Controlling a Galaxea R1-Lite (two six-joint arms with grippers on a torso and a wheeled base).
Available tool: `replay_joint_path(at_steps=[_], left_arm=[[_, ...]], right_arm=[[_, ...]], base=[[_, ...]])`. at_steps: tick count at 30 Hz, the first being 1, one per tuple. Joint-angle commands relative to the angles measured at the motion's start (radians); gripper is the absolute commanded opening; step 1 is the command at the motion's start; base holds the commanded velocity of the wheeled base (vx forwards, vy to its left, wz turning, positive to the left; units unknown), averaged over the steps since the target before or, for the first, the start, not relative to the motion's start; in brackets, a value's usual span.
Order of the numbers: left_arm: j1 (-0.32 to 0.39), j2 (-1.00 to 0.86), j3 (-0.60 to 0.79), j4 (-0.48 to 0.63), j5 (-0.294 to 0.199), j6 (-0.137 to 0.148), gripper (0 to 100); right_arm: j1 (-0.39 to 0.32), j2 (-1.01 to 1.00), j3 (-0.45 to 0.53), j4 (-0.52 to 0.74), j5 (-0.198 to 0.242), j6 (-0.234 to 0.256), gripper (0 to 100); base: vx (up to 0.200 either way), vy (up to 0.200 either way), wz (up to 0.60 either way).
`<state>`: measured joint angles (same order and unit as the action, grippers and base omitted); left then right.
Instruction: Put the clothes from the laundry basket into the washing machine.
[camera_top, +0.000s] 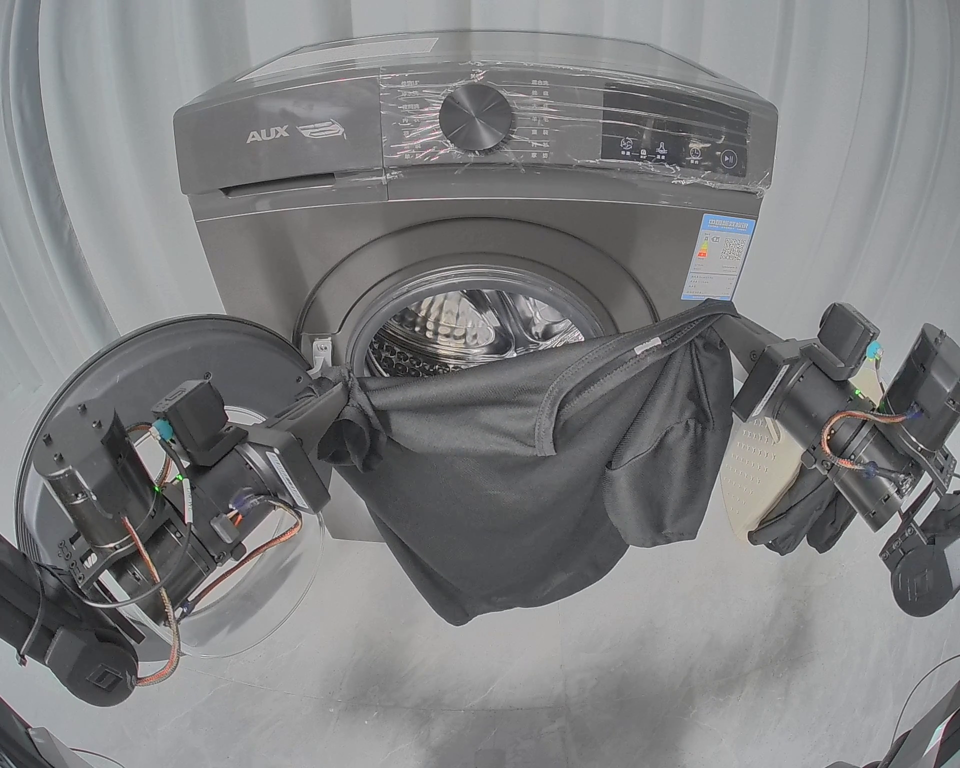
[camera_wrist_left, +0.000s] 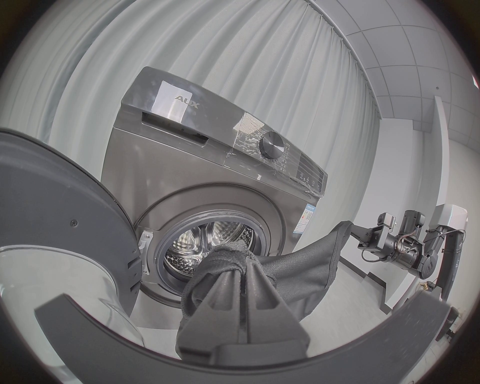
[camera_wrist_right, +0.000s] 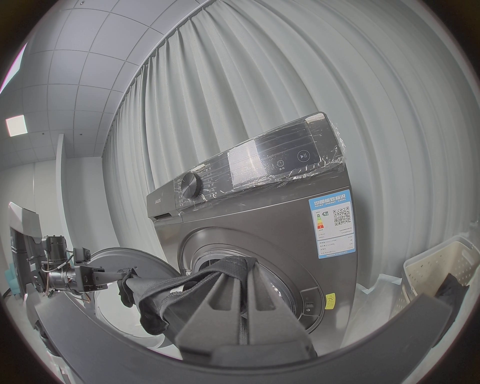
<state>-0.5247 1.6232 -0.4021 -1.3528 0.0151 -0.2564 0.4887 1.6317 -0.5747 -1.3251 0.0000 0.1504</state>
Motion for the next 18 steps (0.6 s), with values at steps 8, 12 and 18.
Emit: replay_joint_path(at_steps=[8, 12, 18], left_arm=[[-0.008, 0.001, 0.04, -0.003, -0.069, -0.004, 100], [-0.032, 0.015, 0.049, -0.005, -0.073, 0.0, 100], [-0.038, 0.041, 0.063, -0.008, -0.069, 0.002, 100]], right_arm=[[0.027, 0.023, -0.01, 0.001, -0.002, 0.003, 0], [0.045, 0.096, -0.085, 0.01, -0.005, 0.003, 0], [0.102, 0.158, -0.146, 0.018, -0.012, 0.001, 0]], base=[[0.0, 0.0, 0.0], [0.0, 0.0, 0.0], [0.0, 0.0, 0.0]])
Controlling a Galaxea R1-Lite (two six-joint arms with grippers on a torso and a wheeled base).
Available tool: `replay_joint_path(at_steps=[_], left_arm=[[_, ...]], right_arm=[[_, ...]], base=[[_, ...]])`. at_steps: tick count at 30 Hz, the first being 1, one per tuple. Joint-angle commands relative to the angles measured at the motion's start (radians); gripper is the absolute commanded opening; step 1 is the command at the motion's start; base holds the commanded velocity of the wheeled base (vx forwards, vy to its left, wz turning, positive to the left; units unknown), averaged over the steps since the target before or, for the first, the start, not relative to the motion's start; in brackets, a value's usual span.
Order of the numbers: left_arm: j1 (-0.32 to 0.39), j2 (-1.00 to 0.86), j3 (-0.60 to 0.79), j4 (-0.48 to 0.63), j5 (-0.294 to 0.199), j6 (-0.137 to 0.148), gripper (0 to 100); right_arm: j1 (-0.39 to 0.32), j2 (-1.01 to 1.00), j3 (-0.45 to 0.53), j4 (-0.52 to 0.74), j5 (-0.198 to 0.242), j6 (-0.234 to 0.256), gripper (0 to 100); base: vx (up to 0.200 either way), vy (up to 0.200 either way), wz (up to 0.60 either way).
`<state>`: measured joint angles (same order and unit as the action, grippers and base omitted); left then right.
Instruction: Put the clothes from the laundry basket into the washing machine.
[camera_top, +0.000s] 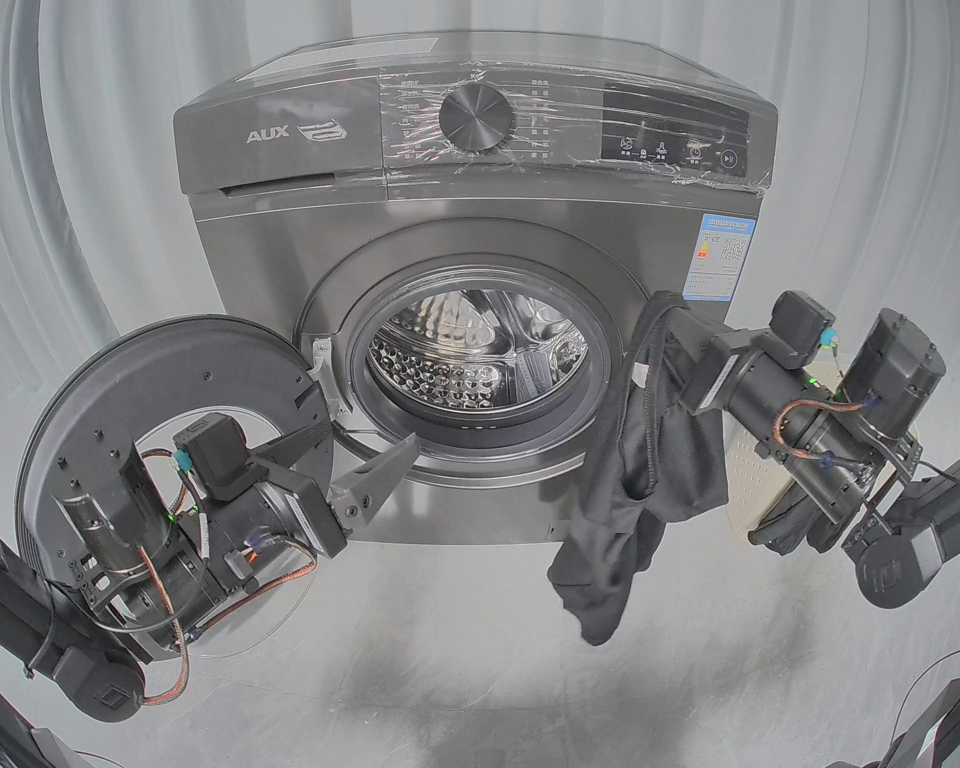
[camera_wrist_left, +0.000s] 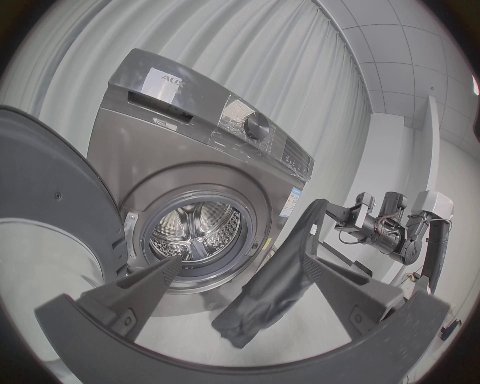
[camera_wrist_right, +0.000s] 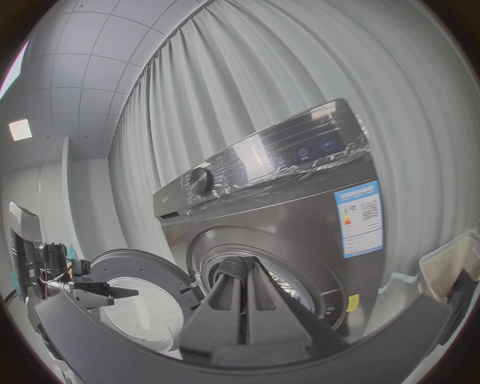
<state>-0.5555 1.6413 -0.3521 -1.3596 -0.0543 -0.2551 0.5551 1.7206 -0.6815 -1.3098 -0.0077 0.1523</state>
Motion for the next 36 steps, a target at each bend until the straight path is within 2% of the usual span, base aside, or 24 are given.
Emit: replay_joint_path(at_steps=[1, 9, 15, 19, 36], left_arm=[[-0.007, 0.029, 0.019, -0.001, -0.001, -0.001, 100], [-0.011, 0.14, 0.019, -0.018, 0.002, 0.01, 100], [-0.012, 0.324, 0.004, -0.196, 0.004, 0.045, 100], [-0.014, 0.376, -0.034, -0.194, 0.002, 0.073, 100], [-0.014, 0.397, -0.08, -0.193, 0.008, 0.068, 100]], right_arm=[[0.042, 0.082, -0.049, 0.001, -0.008, 0.0, 0], [0.075, 0.12, -0.09, 0.003, -0.014, 0.0, 0], [0.095, 0.119, -0.093, 0.004, -0.014, 0.0, 0], [0.108, 0.114, -0.093, 0.006, -0.014, 0.0, 0], [0.167, 0.126, -0.132, 0.014, -0.015, 0.0, 0]], base=[[0.0, 0.0, 0.0], [0.0, 0.0, 0.0], [0.0, 0.0, 0.0], [0.0, 0.0, 0.0], [0.0, 0.0, 0.0]])
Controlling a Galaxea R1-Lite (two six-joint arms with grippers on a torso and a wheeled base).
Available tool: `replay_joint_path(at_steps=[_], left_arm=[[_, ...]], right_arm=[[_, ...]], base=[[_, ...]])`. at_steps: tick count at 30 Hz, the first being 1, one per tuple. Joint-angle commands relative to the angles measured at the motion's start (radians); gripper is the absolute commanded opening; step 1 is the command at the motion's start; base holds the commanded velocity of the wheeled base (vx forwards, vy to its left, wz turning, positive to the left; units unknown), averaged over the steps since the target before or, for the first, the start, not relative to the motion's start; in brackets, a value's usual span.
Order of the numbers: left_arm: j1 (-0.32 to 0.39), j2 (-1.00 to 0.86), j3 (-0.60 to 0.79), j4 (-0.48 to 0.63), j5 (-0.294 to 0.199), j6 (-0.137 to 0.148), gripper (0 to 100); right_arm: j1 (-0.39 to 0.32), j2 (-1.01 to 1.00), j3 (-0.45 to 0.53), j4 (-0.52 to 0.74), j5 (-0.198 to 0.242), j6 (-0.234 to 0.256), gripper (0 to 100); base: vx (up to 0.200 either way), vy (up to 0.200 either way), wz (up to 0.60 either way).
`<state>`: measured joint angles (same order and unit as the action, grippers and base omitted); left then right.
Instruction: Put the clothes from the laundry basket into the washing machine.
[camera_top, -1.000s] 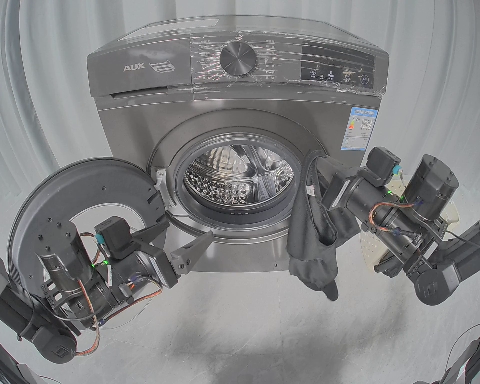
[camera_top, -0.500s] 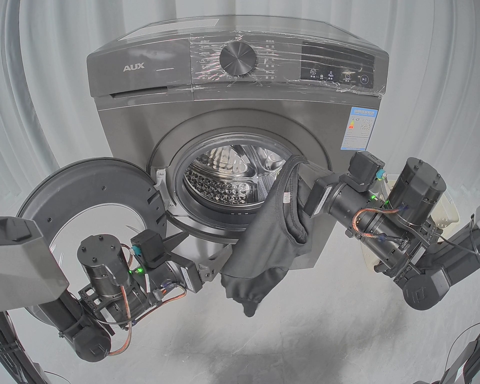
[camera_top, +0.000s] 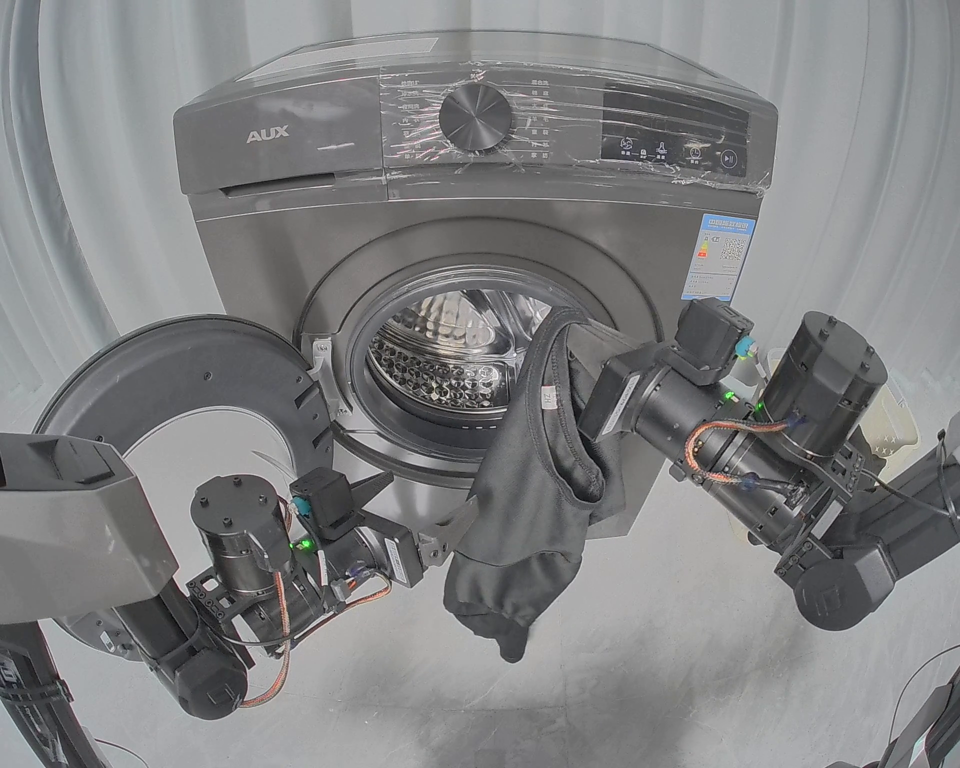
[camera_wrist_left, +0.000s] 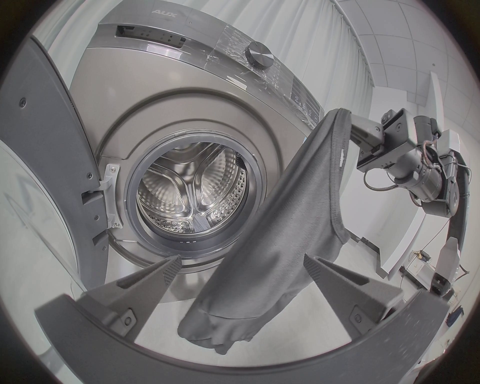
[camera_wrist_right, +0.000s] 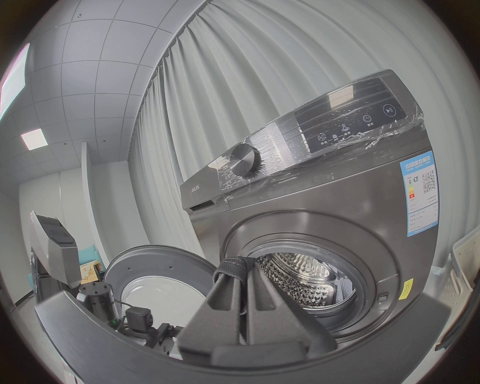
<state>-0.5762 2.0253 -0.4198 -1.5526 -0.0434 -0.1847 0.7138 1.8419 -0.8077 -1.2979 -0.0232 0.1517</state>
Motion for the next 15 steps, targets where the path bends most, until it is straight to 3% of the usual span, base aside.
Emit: replay_joint_path(at_steps=[1, 11, 15], left_arm=[[0.009, 0.018, -0.017, 0.0, -0.006, -0.004, 100], [0.004, 0.11, -0.083, 0.0, -0.019, -0.002, 100], [-0.002, 0.135, -0.103, -0.001, -0.052, -0.002, 100]], right_arm=[[0.016, 0.007, -0.008, 0.008, 0.0, 0.0, 0], [0.038, 0.008, -0.022, 0.006, 0.0, 0.0, 0], [0.038, 0.013, -0.024, 0.006, 0.0, 0.0, 0]], base=[[0.0, 0.0, 0.0], [0.0, 0.0, 0.0], [0.0, 0.0, 0.0]])
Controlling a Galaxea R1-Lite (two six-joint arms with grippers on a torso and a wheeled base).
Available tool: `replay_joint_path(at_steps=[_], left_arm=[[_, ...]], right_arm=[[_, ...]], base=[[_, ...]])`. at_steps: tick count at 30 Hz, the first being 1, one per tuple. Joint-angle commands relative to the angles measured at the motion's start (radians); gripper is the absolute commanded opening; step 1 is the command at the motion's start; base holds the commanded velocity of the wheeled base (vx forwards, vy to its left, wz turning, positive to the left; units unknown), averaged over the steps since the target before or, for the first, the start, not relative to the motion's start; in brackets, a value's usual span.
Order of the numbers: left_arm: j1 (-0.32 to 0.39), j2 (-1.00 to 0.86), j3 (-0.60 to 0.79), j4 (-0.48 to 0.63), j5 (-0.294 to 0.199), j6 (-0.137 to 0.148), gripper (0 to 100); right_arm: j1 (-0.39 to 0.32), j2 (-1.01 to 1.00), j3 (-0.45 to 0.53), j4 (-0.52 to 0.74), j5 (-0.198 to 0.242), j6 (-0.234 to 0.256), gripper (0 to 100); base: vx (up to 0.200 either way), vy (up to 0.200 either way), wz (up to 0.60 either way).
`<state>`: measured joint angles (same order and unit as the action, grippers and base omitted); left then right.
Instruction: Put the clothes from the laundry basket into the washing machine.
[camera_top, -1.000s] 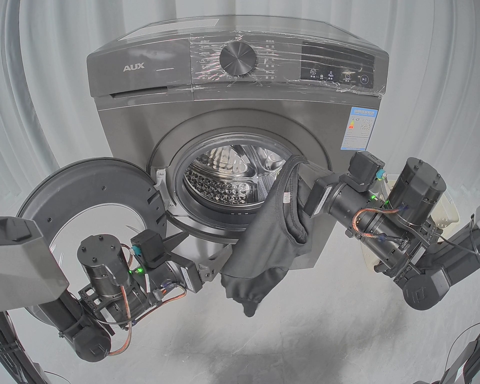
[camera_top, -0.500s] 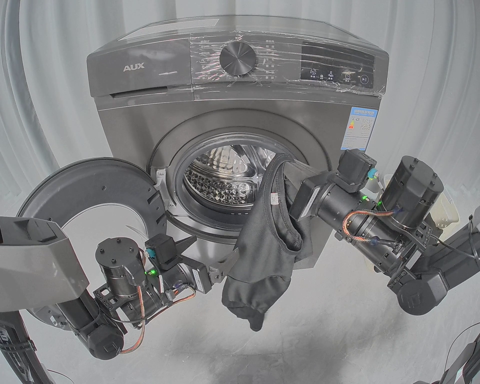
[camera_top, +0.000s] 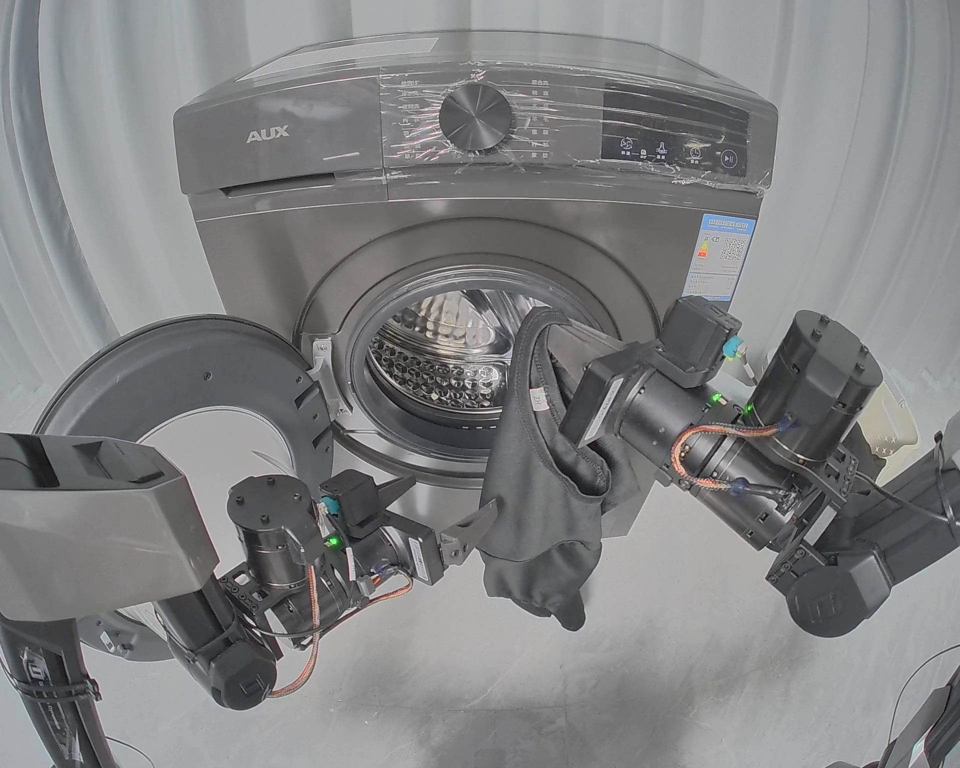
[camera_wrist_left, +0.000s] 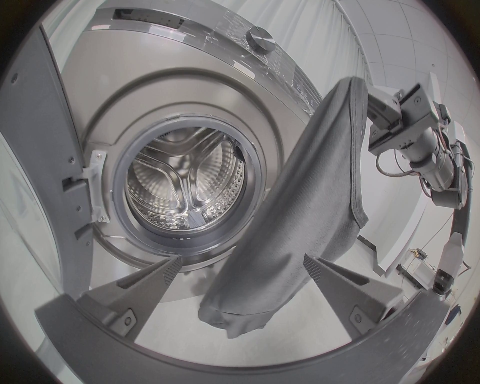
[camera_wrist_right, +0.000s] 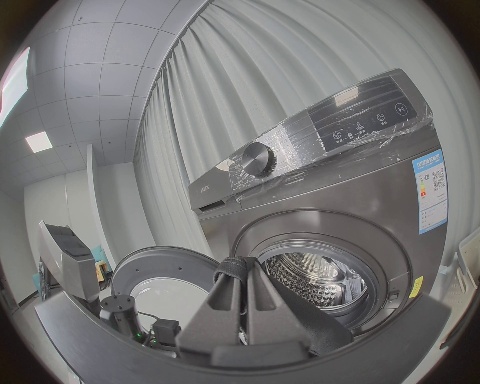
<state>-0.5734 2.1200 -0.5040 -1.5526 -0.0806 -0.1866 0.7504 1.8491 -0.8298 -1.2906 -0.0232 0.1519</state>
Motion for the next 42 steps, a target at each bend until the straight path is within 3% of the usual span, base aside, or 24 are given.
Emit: replay_joint_path(at_steps=[1, 9, 24, 30, 31, 39, 42], left_arm=[[-0.006, 0.041, -0.027, -0.001, -0.018, -0.002, 100], [-0.005, 0.095, -0.07, -0.001, -0.073, 0.001, 100], [0.006, 0.233, -0.222, 0.003, -0.06, 0.007, 100], [0.026, 0.276, -0.248, 0.0, -0.051, 0.072, 100], [0.026, 0.275, -0.246, 0.0, -0.051, 0.073, 0], [0.015, 0.216, -0.206, -0.003, -0.056, 0.075, 0], [-0.014, 0.121, -0.125, -0.001, -0.06, 0.075, 0]], right_arm=[[0.001, 0.007, -0.002, -0.001, 0.0, 0.0, 0], [0.021, 0.021, -0.017, -0.001, -0.009, 0.0, 0], [0.061, 0.025, -0.017, -0.012, -0.015, 0.001, 0], [0.06, 0.024, -0.012, -0.013, -0.015, 0.001, 0], [0.055, 0.025, -0.012, -0.013, -0.015, 0.001, 0], [0.024, 0.035, -0.034, -0.007, -0.011, 0.001, 0], [0.006, 0.056, -0.054, -0.006, -0.009, 0.003, 0]], base=[[0.0, 0.0, 0.0], [0.0, 0.0, 0.0], [0.0, 0.0, 0.0], [0.0, 0.0, 0.0], [0.0, 0.0, 0.0], [0.0, 0.0, 0.0], [0.0, 0.0, 0.0]])
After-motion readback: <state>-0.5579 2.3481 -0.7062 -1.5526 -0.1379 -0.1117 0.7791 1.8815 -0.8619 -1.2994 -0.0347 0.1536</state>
